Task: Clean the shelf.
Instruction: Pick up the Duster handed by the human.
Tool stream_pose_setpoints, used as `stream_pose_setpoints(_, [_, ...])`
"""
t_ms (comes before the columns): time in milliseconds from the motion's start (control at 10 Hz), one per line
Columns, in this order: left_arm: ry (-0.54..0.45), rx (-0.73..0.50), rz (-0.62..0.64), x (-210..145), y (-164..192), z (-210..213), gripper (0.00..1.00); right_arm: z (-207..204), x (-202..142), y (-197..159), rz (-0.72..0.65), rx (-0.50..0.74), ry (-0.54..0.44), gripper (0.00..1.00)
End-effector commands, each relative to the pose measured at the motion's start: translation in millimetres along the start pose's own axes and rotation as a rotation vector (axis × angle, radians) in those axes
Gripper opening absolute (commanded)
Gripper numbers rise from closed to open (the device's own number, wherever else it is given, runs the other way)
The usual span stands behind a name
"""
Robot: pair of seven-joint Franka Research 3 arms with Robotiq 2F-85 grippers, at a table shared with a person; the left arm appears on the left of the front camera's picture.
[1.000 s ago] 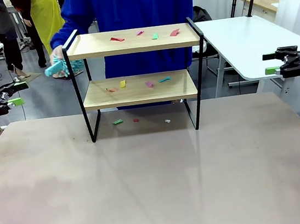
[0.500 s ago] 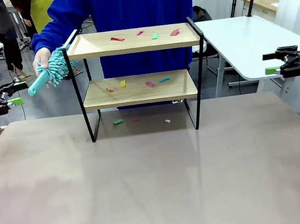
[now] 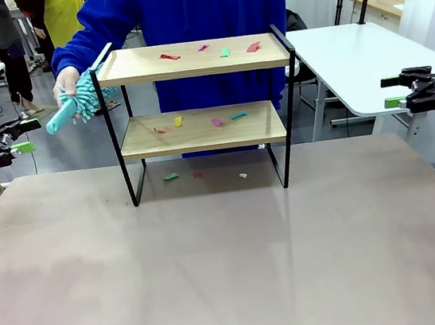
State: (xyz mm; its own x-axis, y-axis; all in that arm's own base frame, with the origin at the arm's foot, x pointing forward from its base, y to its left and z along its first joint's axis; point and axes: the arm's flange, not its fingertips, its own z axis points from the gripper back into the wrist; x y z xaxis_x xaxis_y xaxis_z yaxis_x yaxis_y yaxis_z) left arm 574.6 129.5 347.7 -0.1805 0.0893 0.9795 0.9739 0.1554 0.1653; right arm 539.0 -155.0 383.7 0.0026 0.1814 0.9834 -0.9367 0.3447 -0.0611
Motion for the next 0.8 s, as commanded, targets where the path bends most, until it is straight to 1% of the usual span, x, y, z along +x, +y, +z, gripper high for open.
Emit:
stream_pose_setpoints(0, [0.006, -0.006, -0.003, 3.0, -0.5, 0.3, 1.0, -0.5, 2.1, 0.7, 0.005, 0.002, -0.001, 1.0])
stream_pose_setpoints(700, [0.006, -0.006, -0.003, 3.0, -0.5, 0.3, 1.0, -0.5, 2.1, 0.7, 0.005, 0.002, -0.001, 1.0])
